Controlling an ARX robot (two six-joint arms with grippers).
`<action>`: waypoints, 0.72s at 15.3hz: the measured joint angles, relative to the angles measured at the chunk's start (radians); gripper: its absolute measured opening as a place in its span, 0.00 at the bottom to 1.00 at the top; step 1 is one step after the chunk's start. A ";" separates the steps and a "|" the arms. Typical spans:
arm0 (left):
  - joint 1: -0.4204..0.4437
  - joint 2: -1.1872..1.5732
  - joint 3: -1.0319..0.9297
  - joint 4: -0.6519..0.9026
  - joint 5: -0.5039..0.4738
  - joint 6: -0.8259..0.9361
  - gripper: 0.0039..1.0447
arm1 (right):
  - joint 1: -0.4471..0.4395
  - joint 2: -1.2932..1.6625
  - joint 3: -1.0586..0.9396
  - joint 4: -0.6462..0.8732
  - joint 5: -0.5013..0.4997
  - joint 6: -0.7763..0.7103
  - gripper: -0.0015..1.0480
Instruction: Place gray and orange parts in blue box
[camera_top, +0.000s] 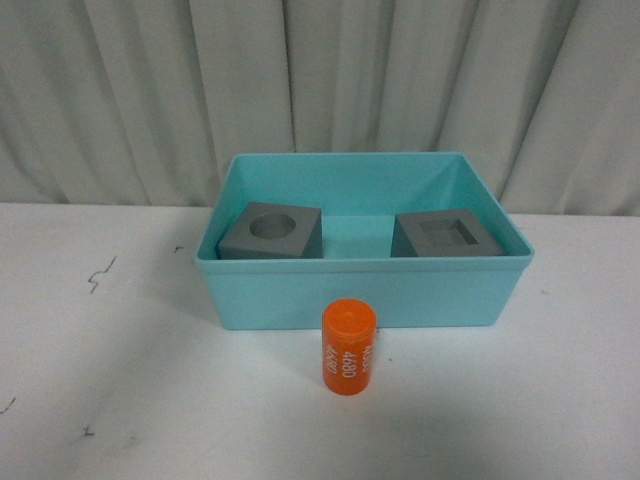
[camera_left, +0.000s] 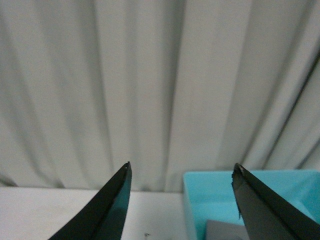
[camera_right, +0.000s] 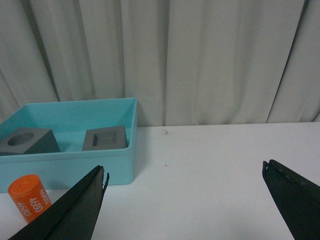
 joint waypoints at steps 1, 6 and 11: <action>0.024 -0.048 -0.069 0.058 0.005 0.009 0.49 | 0.000 0.000 0.000 0.000 0.000 0.000 0.94; 0.093 -0.235 -0.393 0.140 0.088 0.019 0.01 | 0.000 0.000 0.000 0.000 0.000 0.000 0.94; 0.134 -0.384 -0.538 0.118 0.136 0.020 0.01 | 0.000 0.000 0.000 0.000 0.000 0.000 0.94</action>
